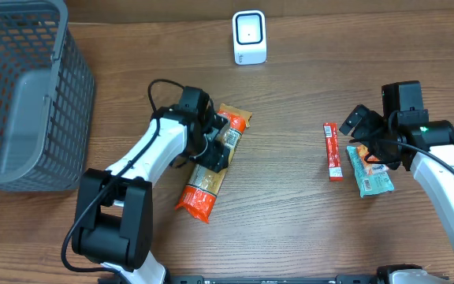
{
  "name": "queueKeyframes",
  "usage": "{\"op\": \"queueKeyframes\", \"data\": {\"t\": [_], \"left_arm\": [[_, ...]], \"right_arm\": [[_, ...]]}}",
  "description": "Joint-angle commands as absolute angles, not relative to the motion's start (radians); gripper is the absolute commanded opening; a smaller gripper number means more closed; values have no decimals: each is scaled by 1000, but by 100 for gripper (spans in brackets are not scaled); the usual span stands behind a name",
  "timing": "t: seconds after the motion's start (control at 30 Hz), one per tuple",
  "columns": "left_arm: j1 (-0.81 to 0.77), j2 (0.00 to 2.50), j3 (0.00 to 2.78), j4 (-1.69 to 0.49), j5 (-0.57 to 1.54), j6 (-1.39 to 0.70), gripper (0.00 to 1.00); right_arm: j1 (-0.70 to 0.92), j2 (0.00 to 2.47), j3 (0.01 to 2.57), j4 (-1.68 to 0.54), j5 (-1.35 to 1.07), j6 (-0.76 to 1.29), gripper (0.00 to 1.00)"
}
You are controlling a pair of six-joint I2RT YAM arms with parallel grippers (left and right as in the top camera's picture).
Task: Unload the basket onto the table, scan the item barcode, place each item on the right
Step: 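Lift the spaghetti pack with the left gripper, then carry the spaghetti pack forward toward the white scanner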
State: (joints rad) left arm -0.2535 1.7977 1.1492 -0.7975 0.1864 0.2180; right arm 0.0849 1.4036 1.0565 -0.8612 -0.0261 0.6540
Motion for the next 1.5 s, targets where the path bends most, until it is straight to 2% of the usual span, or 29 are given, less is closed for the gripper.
{"op": "queueKeyframes", "data": {"t": [0.0,0.1,0.3,0.37,0.47,0.57,0.73,0.9,0.93,1.1,1.13,1.4,1.47], "left_arm": [[-252,1795,1172,-817,177,240,87],[-263,1795,1155,-830,175,242,93],[-264,1795,1087,-785,172,241,96],[-264,1795,1058,-753,146,231,100],[-263,1795,1027,-715,89,204,100],[-262,1795,1007,-694,74,201,94],[-262,1795,988,-679,75,191,79],[-262,1795,952,-668,78,175,83],[-262,1795,945,-663,78,175,81],[-262,1795,929,-653,101,175,57],[-262,1795,929,-653,114,175,55],[-262,1795,933,-654,131,175,4],[-262,1795,933,-654,131,175,4]], "right_arm": [[83,1401,1067,-859,-23,650,100],[83,1401,1067,-859,-23,650,100],[83,1401,1067,-859,-23,650,100],[83,1401,1067,-859,-23,650,100],[83,1401,1067,-859,-23,650,100],[83,1401,1067,-859,-23,650,100],[83,1401,1067,-859,-23,650,100],[83,1401,1067,-859,-23,650,100],[83,1401,1067,-859,-23,650,100],[83,1401,1067,-859,-23,650,100],[83,1401,1067,-859,-23,650,100],[83,1401,1067,-859,-23,650,100],[83,1401,1067,-859,-23,650,100]]}}
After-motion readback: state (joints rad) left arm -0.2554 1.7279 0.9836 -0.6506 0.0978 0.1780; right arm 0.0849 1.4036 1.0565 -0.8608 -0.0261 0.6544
